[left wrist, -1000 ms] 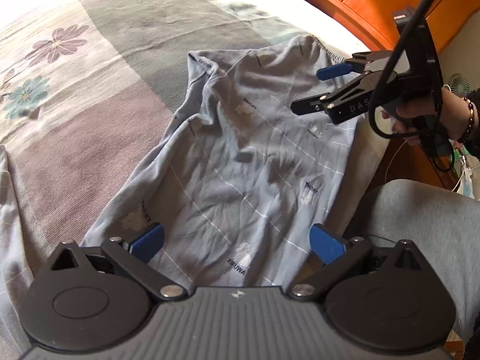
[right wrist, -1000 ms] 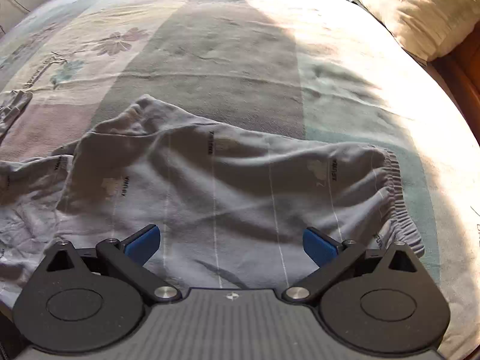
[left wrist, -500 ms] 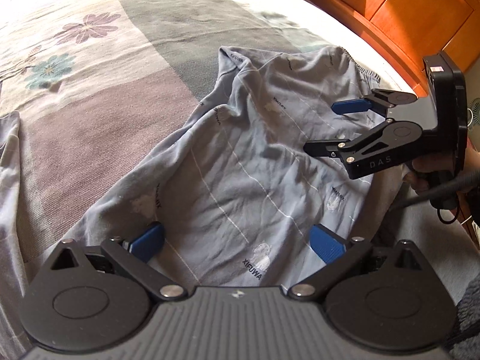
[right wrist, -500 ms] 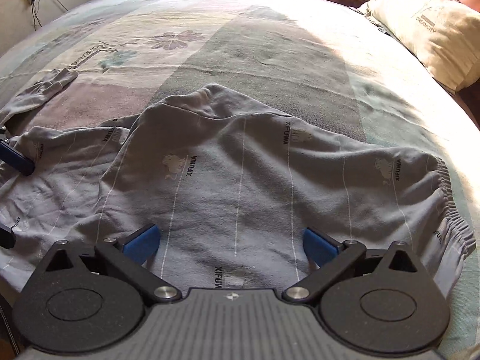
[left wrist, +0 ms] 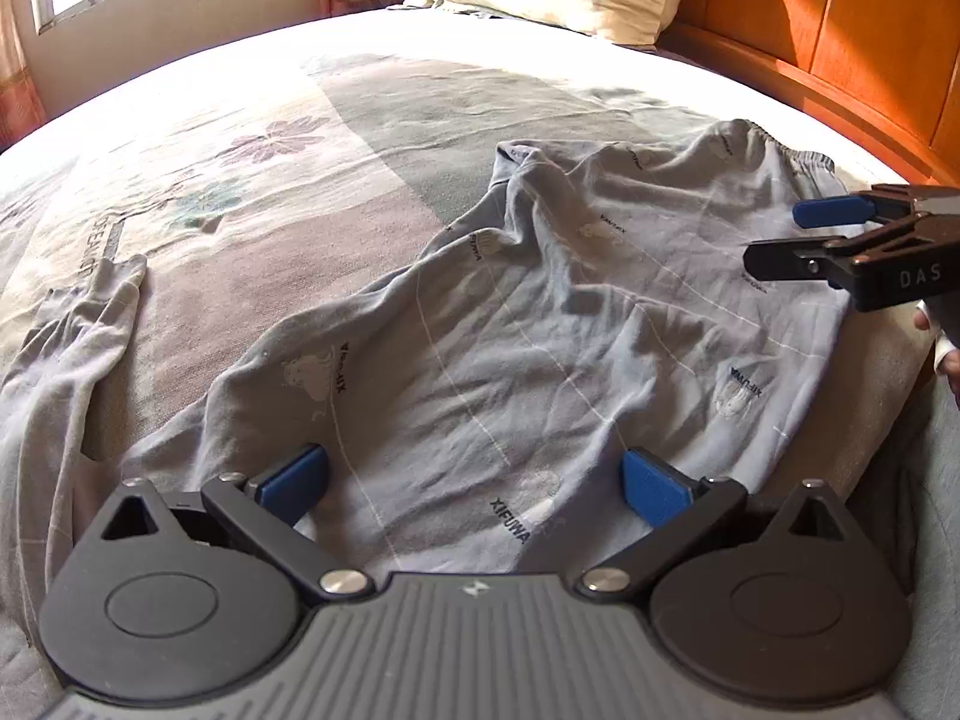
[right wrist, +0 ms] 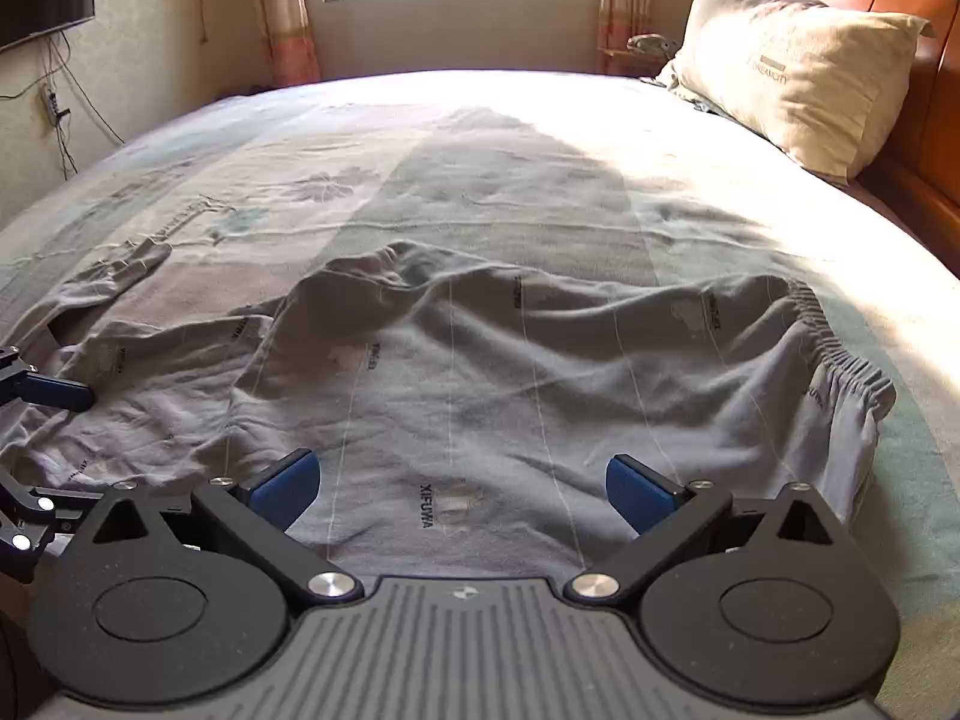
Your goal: Fold clothes
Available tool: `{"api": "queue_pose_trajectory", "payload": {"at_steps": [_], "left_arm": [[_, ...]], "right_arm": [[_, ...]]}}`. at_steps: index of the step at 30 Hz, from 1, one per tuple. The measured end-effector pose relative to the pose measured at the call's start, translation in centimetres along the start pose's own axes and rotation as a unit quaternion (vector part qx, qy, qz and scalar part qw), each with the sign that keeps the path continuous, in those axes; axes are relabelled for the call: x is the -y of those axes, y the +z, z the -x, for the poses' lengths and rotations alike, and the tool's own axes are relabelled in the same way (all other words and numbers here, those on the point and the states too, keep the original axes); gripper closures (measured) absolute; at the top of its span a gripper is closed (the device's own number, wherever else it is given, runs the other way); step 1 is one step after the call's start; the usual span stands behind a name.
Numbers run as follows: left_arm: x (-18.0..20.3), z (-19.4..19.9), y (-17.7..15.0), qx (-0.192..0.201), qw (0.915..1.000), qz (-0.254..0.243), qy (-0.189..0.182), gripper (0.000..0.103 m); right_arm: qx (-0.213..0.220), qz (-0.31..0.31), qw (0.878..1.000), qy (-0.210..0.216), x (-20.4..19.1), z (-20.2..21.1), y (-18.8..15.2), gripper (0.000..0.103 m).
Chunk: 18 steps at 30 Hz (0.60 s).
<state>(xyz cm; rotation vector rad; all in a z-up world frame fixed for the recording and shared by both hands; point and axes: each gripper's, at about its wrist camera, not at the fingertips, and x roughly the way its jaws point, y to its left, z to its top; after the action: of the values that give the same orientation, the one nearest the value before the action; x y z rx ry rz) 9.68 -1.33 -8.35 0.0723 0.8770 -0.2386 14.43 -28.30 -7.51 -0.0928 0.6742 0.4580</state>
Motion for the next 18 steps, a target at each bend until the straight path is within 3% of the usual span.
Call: {"api": "queue_pose_trajectory", "payload": {"at_steps": [2, 5, 6, 10, 13, 18], "left_arm": [[-0.4, 0.0, 0.3, -0.005, 0.9994, 0.035, 0.007, 0.001], [0.6, 0.4, 1.5, -0.023, 0.9986, 0.041, 0.026, 0.001], [1.2, 0.8, 2.0, -0.015, 0.9989, 0.040, 0.016, 0.001], [4.4, 1.1, 4.1, 0.024, 0.9947, 0.054, -0.085, 0.001], [6.4, -1.7, 5.0, 0.016, 0.9853, 0.068, -0.156, 0.001], [4.4, -5.4, 6.3, 0.031, 0.9893, 0.084, -0.115, 0.001]], "right_arm": [[0.021, -0.029, 0.999, 0.003, 1.2, 0.1, -0.7, 0.000], [0.041, -0.109, 0.992, 0.049, 4.0, -0.3, -2.1, 0.000], [0.037, -0.129, 0.990, 0.047, 4.7, -0.2, -2.1, 0.000], [0.092, -0.169, 0.981, 0.039, 7.1, 2.5, -2.7, 0.000], [0.088, -0.225, 0.968, 0.062, 9.4, 2.5, -3.0, 0.000], [0.086, -0.276, 0.954, 0.076, 11.3, 2.6, -3.6, 0.000]]}}
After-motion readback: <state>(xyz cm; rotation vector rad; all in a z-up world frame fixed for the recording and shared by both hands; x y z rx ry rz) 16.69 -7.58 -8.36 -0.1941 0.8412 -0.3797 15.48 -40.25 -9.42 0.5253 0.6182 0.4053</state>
